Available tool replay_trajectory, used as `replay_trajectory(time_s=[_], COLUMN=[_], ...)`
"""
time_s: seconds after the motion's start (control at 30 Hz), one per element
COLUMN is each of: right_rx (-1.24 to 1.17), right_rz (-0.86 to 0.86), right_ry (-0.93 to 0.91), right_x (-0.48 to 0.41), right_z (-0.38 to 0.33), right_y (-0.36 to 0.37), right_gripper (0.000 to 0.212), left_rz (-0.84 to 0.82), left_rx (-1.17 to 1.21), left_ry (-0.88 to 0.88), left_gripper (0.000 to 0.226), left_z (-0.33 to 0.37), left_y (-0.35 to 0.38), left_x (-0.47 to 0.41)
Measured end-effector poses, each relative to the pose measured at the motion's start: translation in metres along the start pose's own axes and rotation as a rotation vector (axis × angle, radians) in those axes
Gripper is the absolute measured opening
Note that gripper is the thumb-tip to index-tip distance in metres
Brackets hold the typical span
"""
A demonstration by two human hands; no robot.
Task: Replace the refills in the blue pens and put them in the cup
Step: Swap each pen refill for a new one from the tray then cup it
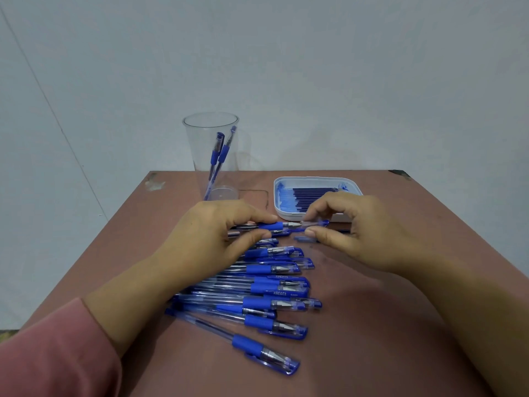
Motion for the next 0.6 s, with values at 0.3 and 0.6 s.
replay_trajectory(time_s=[0.3, 0.6], right_rx=[-0.120, -0.210], right_rz=[0.102, 0.093], right_ry=[-0.031, 0.018], right_x=[-0.001, -0.005], right_z=[-0.010, -0.014], right_y=[0.021, 0.029], right_gripper=[0.015, 0.017], left_rz=[0.033, -0.016], left_rx=[0.033, 0.041], left_ry=[-0.007, -0.124], left_gripper=[0.025, 0.029], left_z=[0.008, 0.009], left_y=[0.002, -0.004], left_x=[0.000, -0.002])
Point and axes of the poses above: each hand's wrist, its own x-axis away from the middle knuckle, its own y-axis out of the palm, z = x × y, the point moved 1 cm from there along -x, towards the middle knuckle, and after that the axes turned 2 degrees about z, right-handed, at the moved point
